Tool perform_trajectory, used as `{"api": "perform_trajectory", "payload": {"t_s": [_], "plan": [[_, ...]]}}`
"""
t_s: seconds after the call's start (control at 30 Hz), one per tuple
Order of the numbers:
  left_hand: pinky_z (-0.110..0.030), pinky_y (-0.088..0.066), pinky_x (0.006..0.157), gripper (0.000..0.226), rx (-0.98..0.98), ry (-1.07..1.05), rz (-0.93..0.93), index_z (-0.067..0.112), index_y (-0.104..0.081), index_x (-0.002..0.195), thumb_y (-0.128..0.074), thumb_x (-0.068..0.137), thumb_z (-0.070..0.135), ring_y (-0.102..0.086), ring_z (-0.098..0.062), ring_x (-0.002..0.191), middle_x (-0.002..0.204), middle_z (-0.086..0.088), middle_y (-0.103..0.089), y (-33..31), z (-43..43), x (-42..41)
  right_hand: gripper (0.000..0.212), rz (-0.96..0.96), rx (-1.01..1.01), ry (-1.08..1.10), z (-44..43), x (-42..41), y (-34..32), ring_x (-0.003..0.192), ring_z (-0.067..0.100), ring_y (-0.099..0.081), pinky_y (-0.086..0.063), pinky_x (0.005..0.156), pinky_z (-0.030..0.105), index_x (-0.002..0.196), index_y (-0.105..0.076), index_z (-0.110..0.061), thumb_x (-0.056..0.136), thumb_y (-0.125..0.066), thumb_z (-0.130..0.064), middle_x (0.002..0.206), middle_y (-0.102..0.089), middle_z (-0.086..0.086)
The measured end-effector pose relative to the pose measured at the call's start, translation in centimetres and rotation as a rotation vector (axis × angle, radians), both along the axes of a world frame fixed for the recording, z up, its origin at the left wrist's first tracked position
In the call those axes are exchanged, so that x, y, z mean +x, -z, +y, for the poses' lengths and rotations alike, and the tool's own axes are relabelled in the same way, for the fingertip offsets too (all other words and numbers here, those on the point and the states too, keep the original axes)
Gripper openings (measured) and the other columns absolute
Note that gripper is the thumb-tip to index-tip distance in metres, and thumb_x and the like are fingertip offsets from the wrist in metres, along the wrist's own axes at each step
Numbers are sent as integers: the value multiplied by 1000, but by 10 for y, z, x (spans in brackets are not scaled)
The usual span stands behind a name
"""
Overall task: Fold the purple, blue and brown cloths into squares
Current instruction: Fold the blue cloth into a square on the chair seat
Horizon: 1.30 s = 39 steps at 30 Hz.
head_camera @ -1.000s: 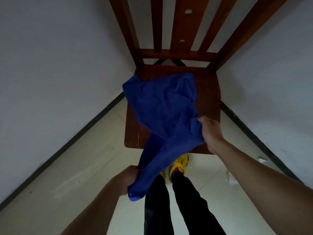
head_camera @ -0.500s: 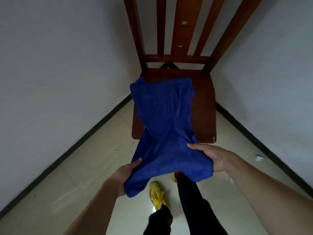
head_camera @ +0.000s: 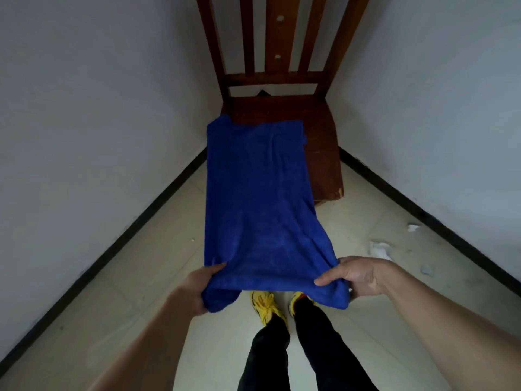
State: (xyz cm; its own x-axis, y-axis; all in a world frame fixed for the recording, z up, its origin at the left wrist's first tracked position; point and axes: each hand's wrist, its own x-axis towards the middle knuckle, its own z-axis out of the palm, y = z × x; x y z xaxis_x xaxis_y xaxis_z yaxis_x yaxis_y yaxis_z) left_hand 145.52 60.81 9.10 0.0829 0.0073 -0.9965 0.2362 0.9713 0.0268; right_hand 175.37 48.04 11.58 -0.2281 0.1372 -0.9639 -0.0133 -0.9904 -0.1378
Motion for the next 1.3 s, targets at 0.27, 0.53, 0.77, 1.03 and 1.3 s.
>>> {"api": "perform_trajectory", "payload": {"t_s": [0.27, 0.53, 0.77, 1.03, 1.3], "plan": [[-37, -54, 59, 38, 22, 43, 193, -1, -56, 118, -68, 83, 8, -63, -33, 87, 107, -19, -64, 5, -25, -17, 31, -275, -64, 405, -33, -12, 16, 62, 21, -63, -52, 55, 29, 107, -64, -3, 78, -75, -10, 78, -68, 11], [-30, -44, 49, 13, 332, -165, 177, 13, -60, 103, -56, 92, 7, -55, -18, 71, 100, -10, -61, -10, 38, 16, 27, -594, 163, 820, 42, 0, 4, 39, 10, -43, -49, 45, 24, 107, -60, -20, 84, -70, -9, 71, -58, 8], [-31, -49, 78, 29, 397, -529, -177, -1, -52, 84, -30, 70, -14, -57, -25, 85, 90, -17, -58, -43, 104, 52, 36, -289, 297, 1033, 114, 30, -13, 77, 23, -57, -52, 51, 22, 109, -59, -9, 89, -34, 7, 99, -56, 17], [-42, -53, 88, 50, 656, -3, 161, -1, -57, 120, -43, 77, -23, -58, -32, 103, 108, -17, -58, -19, 156, 92, 27, -645, 418, 580, 168, 61, 19, 76, 14, -65, -53, 59, 21, 107, -61, -12, 85, -64, 4, 99, -65, 10], [-29, -32, 47, 53, 853, 660, 565, 9, -43, 52, -50, 94, 39, -48, -25, 54, 53, -8, -48, 35, 209, 132, 40, -1037, 463, -173, 217, 109, 77, 73, 29, -57, -35, 57, 29, 63, -43, -23, 92, -52, -50, 79, -56, 9]]}}
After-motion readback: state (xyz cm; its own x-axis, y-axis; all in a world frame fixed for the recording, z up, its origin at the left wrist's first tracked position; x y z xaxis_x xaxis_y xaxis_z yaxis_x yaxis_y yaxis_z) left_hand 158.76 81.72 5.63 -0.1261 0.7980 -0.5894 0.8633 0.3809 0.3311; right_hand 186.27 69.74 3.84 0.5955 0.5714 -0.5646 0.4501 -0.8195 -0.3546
